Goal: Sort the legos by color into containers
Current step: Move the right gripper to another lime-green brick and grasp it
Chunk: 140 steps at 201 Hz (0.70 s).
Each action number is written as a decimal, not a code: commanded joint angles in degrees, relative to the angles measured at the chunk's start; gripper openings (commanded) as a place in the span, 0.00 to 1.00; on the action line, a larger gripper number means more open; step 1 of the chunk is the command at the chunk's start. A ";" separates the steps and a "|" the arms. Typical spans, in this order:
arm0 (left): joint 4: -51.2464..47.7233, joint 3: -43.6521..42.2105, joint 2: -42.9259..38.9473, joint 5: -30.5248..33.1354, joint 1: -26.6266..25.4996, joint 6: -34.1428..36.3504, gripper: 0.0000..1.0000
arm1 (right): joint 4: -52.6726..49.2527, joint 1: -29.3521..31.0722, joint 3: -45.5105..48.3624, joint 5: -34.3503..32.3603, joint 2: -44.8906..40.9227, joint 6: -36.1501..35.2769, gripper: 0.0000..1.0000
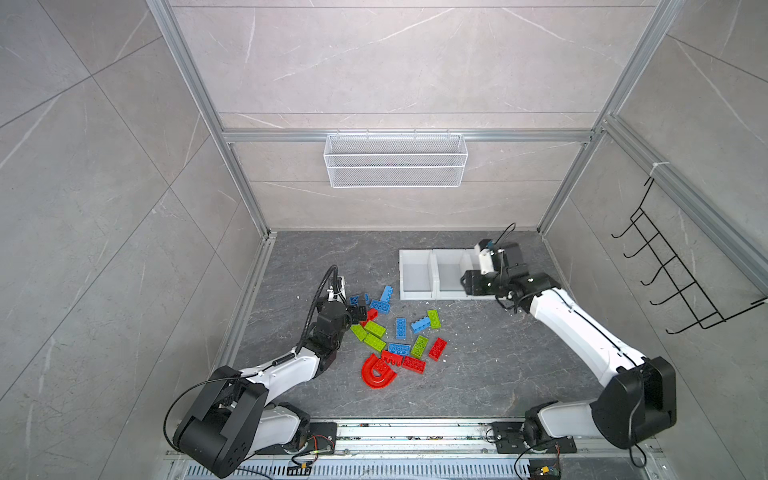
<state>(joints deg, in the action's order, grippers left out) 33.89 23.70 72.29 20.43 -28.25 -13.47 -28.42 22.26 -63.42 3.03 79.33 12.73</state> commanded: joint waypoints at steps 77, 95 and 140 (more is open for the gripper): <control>2.50 -0.05 -1.57 0.73 0.13 0.14 1.00 | 2.54 16.89 7.91 -8.34 11.35 3.38 0.62; 3.18 -0.16 -0.98 -0.32 0.13 -0.09 1.00 | 2.00 16.90 6.54 -9.09 13.40 3.34 0.62; 2.41 -0.12 -1.90 0.40 0.14 0.27 1.00 | 4.60 16.73 5.92 -12.15 17.26 3.40 0.60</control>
<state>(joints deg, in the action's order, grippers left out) 33.91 23.66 71.85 20.47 -28.25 -13.37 -25.91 39.03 -55.96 -6.26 94.17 15.46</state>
